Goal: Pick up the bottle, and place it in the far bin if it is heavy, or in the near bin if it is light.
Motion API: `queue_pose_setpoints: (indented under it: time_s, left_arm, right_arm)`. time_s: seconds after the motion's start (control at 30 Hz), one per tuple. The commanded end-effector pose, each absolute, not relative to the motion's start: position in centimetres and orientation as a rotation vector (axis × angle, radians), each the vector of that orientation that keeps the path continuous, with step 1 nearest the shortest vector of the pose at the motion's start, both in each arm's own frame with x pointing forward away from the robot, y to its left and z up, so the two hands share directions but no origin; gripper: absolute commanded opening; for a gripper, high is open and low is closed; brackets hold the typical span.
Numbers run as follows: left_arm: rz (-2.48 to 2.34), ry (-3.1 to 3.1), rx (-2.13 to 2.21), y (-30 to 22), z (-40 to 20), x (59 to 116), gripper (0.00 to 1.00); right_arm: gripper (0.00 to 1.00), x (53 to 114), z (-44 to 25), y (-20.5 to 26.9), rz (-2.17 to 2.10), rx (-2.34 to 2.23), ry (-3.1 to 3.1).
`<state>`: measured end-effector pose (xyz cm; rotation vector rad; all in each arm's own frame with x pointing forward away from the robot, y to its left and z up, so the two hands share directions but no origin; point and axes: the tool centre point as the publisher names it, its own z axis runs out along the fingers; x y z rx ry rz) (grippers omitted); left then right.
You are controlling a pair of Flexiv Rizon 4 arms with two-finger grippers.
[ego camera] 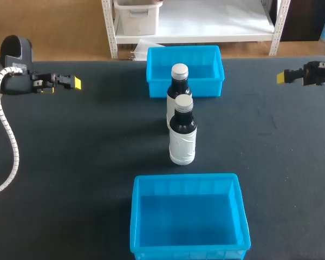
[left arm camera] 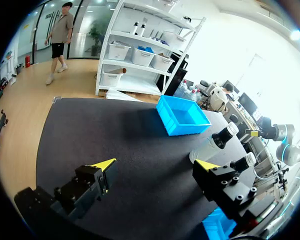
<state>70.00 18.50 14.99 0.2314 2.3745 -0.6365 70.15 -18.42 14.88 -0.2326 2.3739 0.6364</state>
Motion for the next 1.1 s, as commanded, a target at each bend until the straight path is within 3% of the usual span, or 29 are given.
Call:
queue_pose_setpoints:
  time_s: [0.03, 0.83, 1.1]
  left_arm:
    - [-0.637, 2.375, 0.231, 18.50, 14.99, 70.00, 1.00]
    - [-0.637, 2.375, 0.231, 18.50, 14.99, 70.00, 1.00]
    - [-0.637, 2.375, 0.231, 18.50, 14.99, 70.00, 1.00]
  right_arm:
    - [1.00, 70.00, 14.99, -18.43, 0.633, -0.230, 2.374]
    - [1.00, 70.00, 14.99, -18.43, 0.633, -0.230, 2.374]
    - [1.00, 69.88, 15.15, -17.81, 1.063, -0.597, 2.197]
